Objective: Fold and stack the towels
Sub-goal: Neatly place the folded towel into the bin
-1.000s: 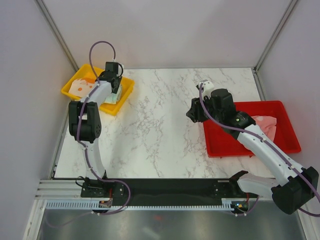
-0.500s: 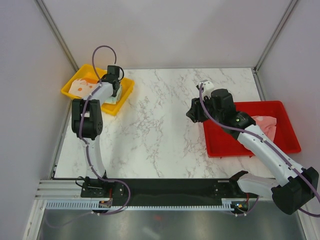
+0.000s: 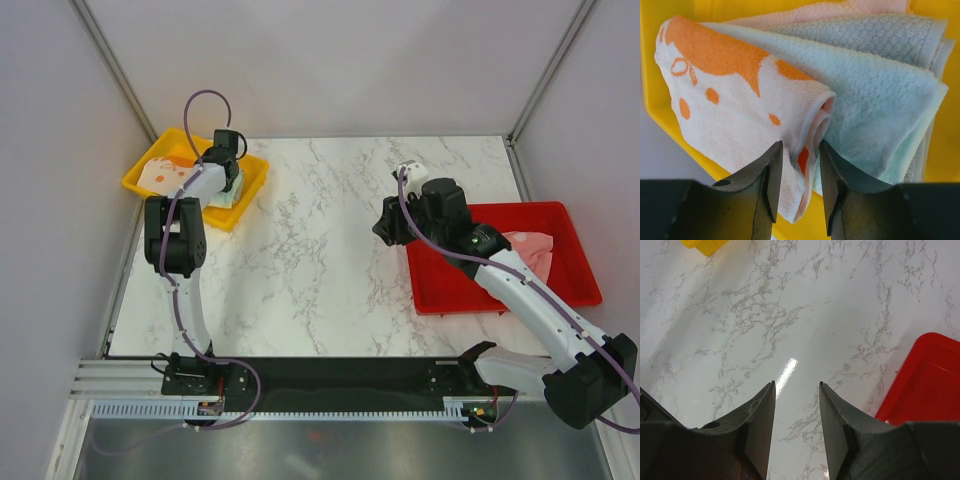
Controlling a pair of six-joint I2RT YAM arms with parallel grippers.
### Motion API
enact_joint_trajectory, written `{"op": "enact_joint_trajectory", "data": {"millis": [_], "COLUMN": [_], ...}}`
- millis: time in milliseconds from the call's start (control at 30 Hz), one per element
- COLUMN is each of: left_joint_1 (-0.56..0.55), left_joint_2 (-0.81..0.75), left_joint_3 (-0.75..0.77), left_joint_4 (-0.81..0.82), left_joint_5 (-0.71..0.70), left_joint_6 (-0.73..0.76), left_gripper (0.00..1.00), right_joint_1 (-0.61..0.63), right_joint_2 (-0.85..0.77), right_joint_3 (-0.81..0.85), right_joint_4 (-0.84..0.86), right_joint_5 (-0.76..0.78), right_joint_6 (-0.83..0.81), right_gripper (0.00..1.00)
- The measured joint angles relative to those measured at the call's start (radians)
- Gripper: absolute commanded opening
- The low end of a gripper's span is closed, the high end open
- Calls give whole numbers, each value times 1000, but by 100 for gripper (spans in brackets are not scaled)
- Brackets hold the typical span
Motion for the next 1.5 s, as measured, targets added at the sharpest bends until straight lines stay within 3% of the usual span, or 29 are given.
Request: {"op": "enact_joint_trajectory", "data": {"millis": [300,400,467,533,567,600,633,667,700,767,967,1000,1033,1067,1133,1267,1333,1367,1433,1500], "left_joint_1": [1,0,0,0,0,-2,-2,-2,-2,-2,-2,-2,-2,-3,-6,-7,-9,-9,-9,-10], "left_joint_2": [0,0,0,0,0,0,0,0,0,0,0,0,0,0,0,0,0,0,0,0], "left_joint_3": [0,0,0,0,0,0,2,4,6,11,13,13,14,15,25,44,47,49,51,55], "left_joint_4": [0,0,0,-1,-2,-4,-10,-17,-23,-30,-42,-43,-46,-49,-65,-81,-84,-87,-89,-90], "left_joint_5": [-3,-3,-3,-3,-3,-3,-4,-4,-3,-2,0,0,-1,-1,-3,-5,-7,-8,-8,-10], "left_joint_6": [8,9,13,15,16,18,23,22,22,25,27,27,32,34,30,30,30,30,30,29], "left_gripper": [30,11,10,15,22,36,36,29,9,2,2,24,36,38,31,35,26,26,35,32], "right_joint_1": [0,0,0,0,0,0,0,0,0,0,0,0,0,0,0,0,0,0,0,0], "right_joint_2": [0,0,1,2,3,3,3,3,3,3,3,3,3,3,3,3,3,3,3,3], "right_joint_3": [-3,-7,-7,-7,-7,-7,-7,-7,-7,-7,-7,-7,-7,-7,-7,-7,-7,-7,-8,-9], "right_joint_4": [1,0,0,0,0,0,0,0,0,0,0,0,0,0,0,0,0,0,0,2], "right_joint_5": [0,0,0,0,0,0,0,0,0,0,0,0,0,0,0,0,0,0,0,0], "right_joint_6": [-1,-1,-1,-1,-1,-1,-1,-1,-1,-1,-1,-1,-1,-1,-1,-1,-1,-1,-1,-1], "right_gripper": [48,48,48,48,48,48,48,48,48,48,49,48,48,49,49,49,49,49,49,49]}}
